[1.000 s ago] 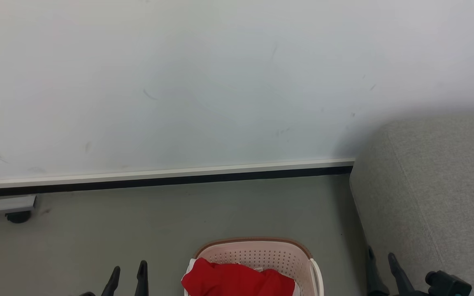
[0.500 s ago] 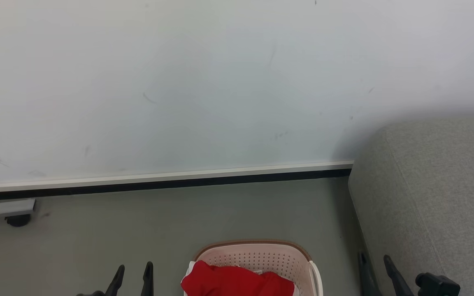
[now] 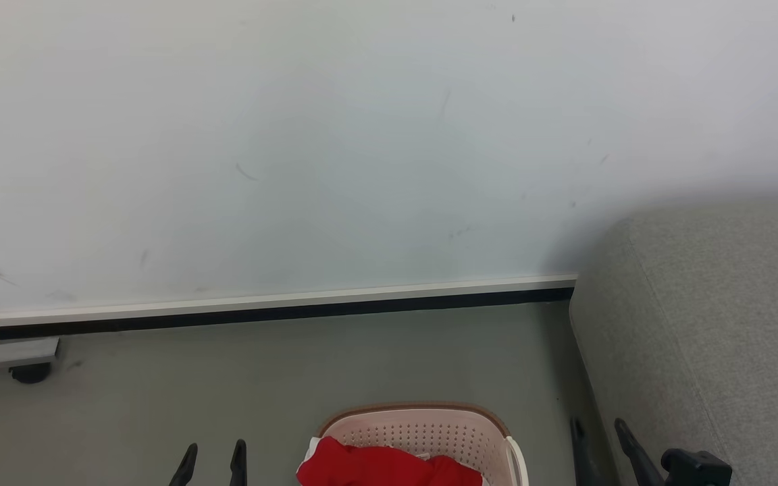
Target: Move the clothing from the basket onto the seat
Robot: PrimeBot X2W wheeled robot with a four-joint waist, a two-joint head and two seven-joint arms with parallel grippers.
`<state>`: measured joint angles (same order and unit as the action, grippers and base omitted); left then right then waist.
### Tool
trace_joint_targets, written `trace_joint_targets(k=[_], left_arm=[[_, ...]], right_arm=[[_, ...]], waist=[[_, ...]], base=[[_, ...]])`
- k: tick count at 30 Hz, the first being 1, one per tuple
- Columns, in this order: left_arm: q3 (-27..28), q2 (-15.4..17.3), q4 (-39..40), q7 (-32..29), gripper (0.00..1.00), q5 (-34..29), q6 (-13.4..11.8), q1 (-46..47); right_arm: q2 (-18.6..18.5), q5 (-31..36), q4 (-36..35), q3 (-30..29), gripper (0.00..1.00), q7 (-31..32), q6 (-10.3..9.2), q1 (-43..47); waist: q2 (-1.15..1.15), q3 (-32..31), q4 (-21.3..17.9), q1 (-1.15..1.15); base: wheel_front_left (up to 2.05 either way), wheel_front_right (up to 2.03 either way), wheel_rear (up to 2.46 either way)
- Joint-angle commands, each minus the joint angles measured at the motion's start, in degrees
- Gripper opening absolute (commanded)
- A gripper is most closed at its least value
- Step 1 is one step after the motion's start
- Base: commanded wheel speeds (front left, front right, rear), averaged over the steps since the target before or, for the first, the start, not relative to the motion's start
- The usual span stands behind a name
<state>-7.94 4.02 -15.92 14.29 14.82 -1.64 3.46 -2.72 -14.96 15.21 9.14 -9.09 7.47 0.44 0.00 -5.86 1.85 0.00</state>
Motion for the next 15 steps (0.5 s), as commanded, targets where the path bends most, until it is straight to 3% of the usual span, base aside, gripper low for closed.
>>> trace_joint_targets(k=[1,15], left_arm=[[0.2,0.4,-0.1,0.3,1.00,-0.4,-0.4,-1.1],[0.5,0.6,0.1,0.1,1.00,1.5,-1.0,-0.7]], right_arm=[[-0.3,0.6,-0.1,0.2,1.00,-0.1,0.04,0.2],[-0.3,-0.3,-0.1,0.0,1.00,-0.2,0.04,-0.1]], waist=[[0.00,-0.1,-0.1,0.00],[0.00,0.1,-0.2,0.00]], base=[[0.00,0.00,0.00],[0.00,0.00,0.00]])
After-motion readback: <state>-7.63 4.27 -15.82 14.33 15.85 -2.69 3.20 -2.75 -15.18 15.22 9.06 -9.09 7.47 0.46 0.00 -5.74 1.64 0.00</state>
